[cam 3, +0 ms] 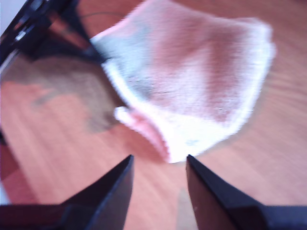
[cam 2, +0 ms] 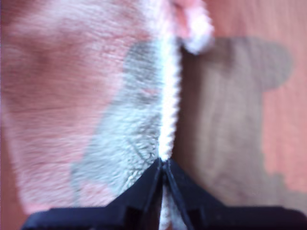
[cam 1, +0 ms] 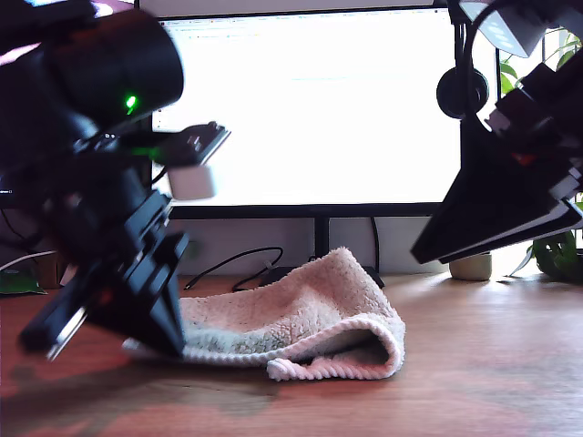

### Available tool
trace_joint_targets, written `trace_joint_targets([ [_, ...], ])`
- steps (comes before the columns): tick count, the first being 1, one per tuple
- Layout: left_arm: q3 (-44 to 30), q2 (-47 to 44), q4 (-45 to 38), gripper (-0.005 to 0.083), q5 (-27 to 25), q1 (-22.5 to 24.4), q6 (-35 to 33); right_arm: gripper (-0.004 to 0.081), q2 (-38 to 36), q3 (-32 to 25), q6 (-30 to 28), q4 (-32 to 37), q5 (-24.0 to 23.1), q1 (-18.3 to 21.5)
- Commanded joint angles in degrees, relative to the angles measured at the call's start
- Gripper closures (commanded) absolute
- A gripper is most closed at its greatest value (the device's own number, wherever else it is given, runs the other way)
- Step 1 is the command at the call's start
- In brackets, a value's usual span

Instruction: Fold the tea towel to a neat square and place it to the right

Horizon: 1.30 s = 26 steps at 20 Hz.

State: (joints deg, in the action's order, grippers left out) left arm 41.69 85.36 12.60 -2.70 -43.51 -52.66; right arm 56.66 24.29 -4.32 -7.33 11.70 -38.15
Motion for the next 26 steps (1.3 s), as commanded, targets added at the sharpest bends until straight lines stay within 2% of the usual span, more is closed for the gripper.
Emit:
trace_joint_targets([
  [1, 1.84, -1.84, 0.07, 0.0797, 1.11, -0.57, 1.49, 0.0433, 2.23, 0.57, 1.77, 0.26, -0.09, -0.9],
  [6, 5.07, -4.87, 1.09, 0.0797, 3.32, -1.57, 3.39, 0.0433, 6.62, 0.57, 5.64, 1.16, -0.22, -1.6],
  [11, 7.67, -6.34, 1.2, 0.0797, 3.32, -2.03, 3.85, 0.0433, 8.48, 0.57, 6.43, 2.71, -4.07, -1.53],
  [15, 8.66, -6.43, 1.16, 0.0797, 3.3, -2.03, 3.93, 0.0433, 12.04, 0.57, 12.94, 4.76, -4.79, -1.53],
  [20, 8.7, -6.43, 1.09, 0.0797, 3.3, -2.03, 4.66, 0.0433, 16.41, 0.57, 25.86, 9.44, -4.87, -1.44],
  [22, 8.7, -6.43, 1.09, 0.0797, 3.3, -2.03, 4.66, 0.0433, 18.01, 0.57, 30.47, 10.97, -6.75, -1.42],
  [26, 8.96, -6.43, 1.07, 0.0797, 3.3, -2.03, 4.68, 0.0434, 21.16, 0.57, 34.67, 12.5, -8.0, -1.44],
])
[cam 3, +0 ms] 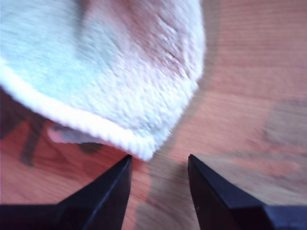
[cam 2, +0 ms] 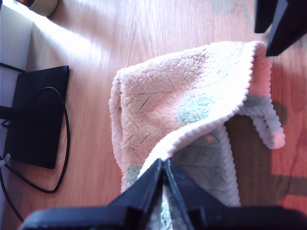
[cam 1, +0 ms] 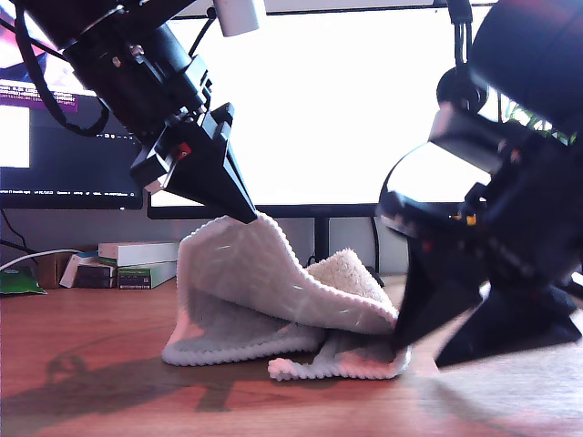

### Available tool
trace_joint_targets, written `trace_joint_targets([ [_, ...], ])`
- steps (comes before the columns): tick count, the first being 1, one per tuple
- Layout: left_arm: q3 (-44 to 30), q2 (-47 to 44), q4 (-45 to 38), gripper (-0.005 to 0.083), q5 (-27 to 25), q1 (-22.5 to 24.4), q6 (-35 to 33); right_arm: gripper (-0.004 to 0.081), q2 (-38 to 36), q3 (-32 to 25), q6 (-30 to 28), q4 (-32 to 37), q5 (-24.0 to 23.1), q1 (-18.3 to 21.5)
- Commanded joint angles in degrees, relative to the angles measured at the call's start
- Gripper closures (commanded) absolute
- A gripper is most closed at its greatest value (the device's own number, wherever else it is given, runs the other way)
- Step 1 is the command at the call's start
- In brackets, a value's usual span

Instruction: Fold the tea towel to a neat square and place it to the right

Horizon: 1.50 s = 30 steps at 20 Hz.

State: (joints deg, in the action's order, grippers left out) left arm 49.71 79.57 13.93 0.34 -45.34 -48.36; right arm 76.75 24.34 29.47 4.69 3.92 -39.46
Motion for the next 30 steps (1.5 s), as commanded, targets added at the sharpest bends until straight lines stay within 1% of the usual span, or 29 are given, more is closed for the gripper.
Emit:
trace_joint_targets([
  [1, 1.14, -0.63, -0.24, 0.0797, 0.26, -0.2, 0.35, 0.0434, 1.84, 0.52, 1.25, 1.81, -0.22, -0.13],
  [4, 1.66, -0.63, -0.2, 0.0797, 0.26, -0.2, 0.37, 0.0434, 2.93, 0.52, 4.76, 4.79, -0.09, -0.13],
  [6, 2.23, -0.63, -0.22, 0.0797, 0.24, -0.2, 0.37, 0.0435, 3.23, 0.52, 6.1, 4.74, -0.31, -0.13],
  [8, 3.23, -0.63, -0.17, 0.0797, 0.24, -0.2, 0.39, 0.0445, 3.37, 0.52, 7.26, 4.04, -1.79, -0.13],
  [10, 3.87, -0.63, -0.13, 0.0797, 0.26, -0.2, 0.42, 0.0499, 3.76, 0.52, 8.28, 4.02, -3.08, -0.13],
  [11, 3.89, -0.63, -0.13, 0.0797, 0.26, -0.2, 0.42, 0.0572, 4.11, 0.52, 8.26, 4.02, -3.08, -0.13],
  [13, 3.89, -0.63, 0.85, 0.0797, 0.26, -0.17, 0.42, 0.0766, 4.33, 0.52, 8.2, 3.28, -3.1, -0.13],
  [15, 3.89, -0.63, 1.95, 0.0797, -0.07, -0.15, 0.42, 0.078, 4.33, 0.52, 7.96, 3.19, -3.69, -0.13],
  [16, 3.89, -0.63, 2.43, 0.0797, -1.07, -0.15, 0.42, 0.078, 4.33, 0.52, 7.23, 3.15, -3.93, -0.13],
  [17, 3.89, -0.63, 2.91, 0.0797, -2.49, -0.07, 0.39, 0.0781, 4.31, 0.55, 4.76, 2.64, -3.91, -0.11],
  [19, 3.89, -0.63, 3.89, 0.0797, -4.68, 0.68, 0.37, 0.0781, 4.04, 1.49, 1.53, -1.49, -3.91, -0.11],
  [20, 3.89, -0.63, 4.33, 0.0797, -5.64, 1.07, 0.39, 0.0781, 3.89, 2.54, -1.16, -4.09, -3.91, -0.13],
  [23, 3.89, -0.96, 5.31, 0.0797, -7.19, 2.14, 0.37, 0.0781, 3.37, 8.83, -8.5, -13.88, -5.35, -0.13],
  [24, 3.89, -1.4, 5.38, 0.0797, -7.82, 2.38, 0.37, 0.0781, 3.3, 11.72, -11.39, -18.03, -6.64, -0.13],
  [26, 3.89, -2.49, 5.2, 0.0797, -9.27, 2.62, 0.35, 0.0781, 3.19, 17.99, -16.79, -27.23, -10.82, -0.13],
  [28, 3.89, -4.33, 5.31, 0.0797, -9.88, 3.04, 0.35, 0.0781, 3.19, 23.39, -20.65, -33.51, -14.86, -0.13],
  [30, 3.89, -6.43, 4.85, 0.0797, -10.32, 3.72, 0.35, 0.0781, 3.19, 28.68, -24.46, -39.34, -16.92, -0.11],
])
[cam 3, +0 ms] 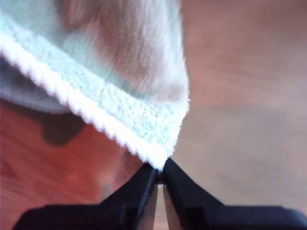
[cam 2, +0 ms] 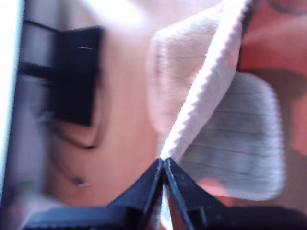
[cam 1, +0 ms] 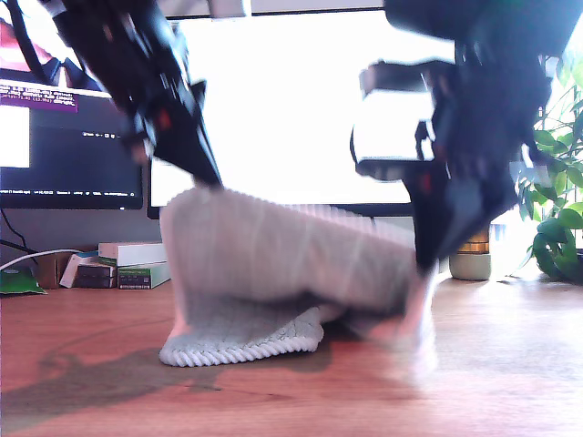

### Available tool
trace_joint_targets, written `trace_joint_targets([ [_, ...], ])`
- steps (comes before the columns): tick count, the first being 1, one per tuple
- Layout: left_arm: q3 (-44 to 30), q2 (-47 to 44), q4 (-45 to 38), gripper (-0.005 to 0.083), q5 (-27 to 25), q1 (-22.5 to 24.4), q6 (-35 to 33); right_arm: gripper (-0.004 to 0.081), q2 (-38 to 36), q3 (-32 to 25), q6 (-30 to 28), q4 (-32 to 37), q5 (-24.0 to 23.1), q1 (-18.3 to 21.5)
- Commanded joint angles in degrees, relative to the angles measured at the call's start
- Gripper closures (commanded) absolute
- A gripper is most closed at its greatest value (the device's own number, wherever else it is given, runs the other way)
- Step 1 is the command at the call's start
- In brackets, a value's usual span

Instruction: Fold the tea towel to a neat square and place it to the right

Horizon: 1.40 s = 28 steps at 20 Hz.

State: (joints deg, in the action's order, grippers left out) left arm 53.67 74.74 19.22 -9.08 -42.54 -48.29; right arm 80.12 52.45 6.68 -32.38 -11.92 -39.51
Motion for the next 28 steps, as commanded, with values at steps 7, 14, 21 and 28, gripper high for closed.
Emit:
trace_joint_targets([
  [7, 0.09, -8.22, -1.36, 0.0797, -3.34, 3.21, -3.15, 0.0781, -0.17, 16.33, -11.98, -13.84, -9.38, -0.07],
  [14, 5.88, -8.87, -0.5, 0.0797, -5.16, 5.84, -6.43, 0.0781, -0.17, 27.39, -19.96, -22.47, -15.5, 0.24],
  [21, 8.59, -8.33, 4.61, 0.0797, 0.46, 5.79, -2.82, 0.0781, -0.15, 32.26, -23.21, -27.52, -16.44, -0.07],
  [28, 8.59, -3.5, 5.49, 0.0515, 17.46, 9.7, 2.16, 0.0781, -0.13, 32.92, -29.99, -26.49, -15.47, -2.16],
])
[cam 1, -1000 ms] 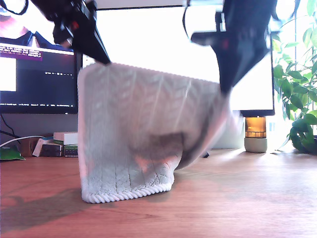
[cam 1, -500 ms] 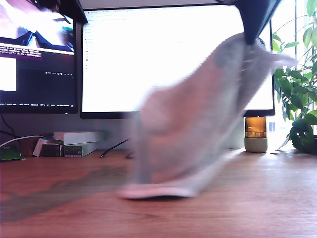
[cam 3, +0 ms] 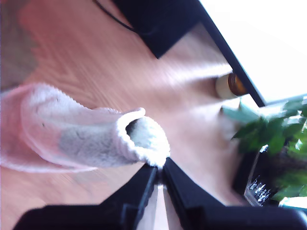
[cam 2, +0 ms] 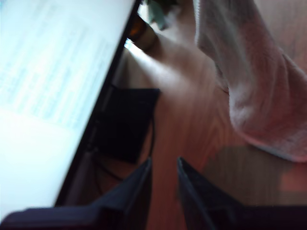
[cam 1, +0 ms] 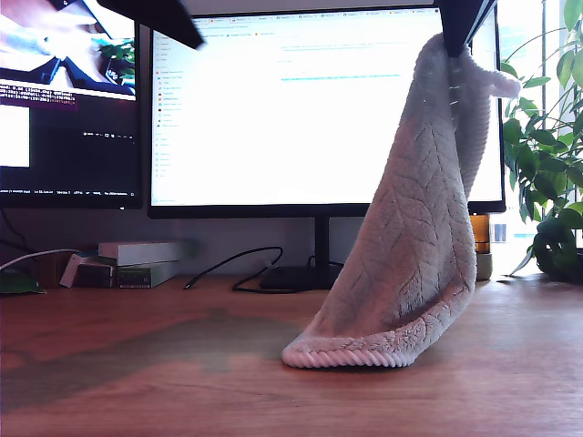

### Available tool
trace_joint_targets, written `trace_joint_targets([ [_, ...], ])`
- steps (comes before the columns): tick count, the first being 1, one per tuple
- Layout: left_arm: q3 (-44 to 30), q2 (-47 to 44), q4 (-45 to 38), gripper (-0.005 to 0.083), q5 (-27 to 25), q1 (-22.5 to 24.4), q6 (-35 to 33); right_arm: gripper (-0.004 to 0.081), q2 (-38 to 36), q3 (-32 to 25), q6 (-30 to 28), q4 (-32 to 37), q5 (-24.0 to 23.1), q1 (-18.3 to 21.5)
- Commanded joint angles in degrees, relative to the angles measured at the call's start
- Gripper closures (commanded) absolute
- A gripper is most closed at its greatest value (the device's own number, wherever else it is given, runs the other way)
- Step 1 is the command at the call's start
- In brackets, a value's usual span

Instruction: Fold the tea towel to a neat square and place it to the right

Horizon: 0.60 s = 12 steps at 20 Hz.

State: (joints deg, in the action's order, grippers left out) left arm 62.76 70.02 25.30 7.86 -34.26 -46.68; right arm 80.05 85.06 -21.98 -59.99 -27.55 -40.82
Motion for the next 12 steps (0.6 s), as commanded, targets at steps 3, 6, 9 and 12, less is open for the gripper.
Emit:
trace_joint_targets([
  [3, -0.5, 1.95, -3.72, 0.0516, 1.38, 4.48, 2.62, 0.0781, -0.07, 2.29, -5.55, 6.62, 2.4, -2.05],
  [6, -0.5, 1.44, -4.68, 0.0516, 4.59, 6.47, 4.74, 0.0781, -0.09, 4.68, -4.35, -0.11, 9.38, -3.63],
  [9, -0.5, 1.68, -2.58, 0.0516, 9.07, 6.84, 4.87, 0.0781, -0.07, 4.83, -0.37, -11.21, 17.27, -5.81],
  [12, -0.5, 2.43, -2.56, 0.0516, 12.76, 6.75, 4.9, 0.0781, -0.07, 4.52, 4.37, -18.14, 21.51, -7.52],
])
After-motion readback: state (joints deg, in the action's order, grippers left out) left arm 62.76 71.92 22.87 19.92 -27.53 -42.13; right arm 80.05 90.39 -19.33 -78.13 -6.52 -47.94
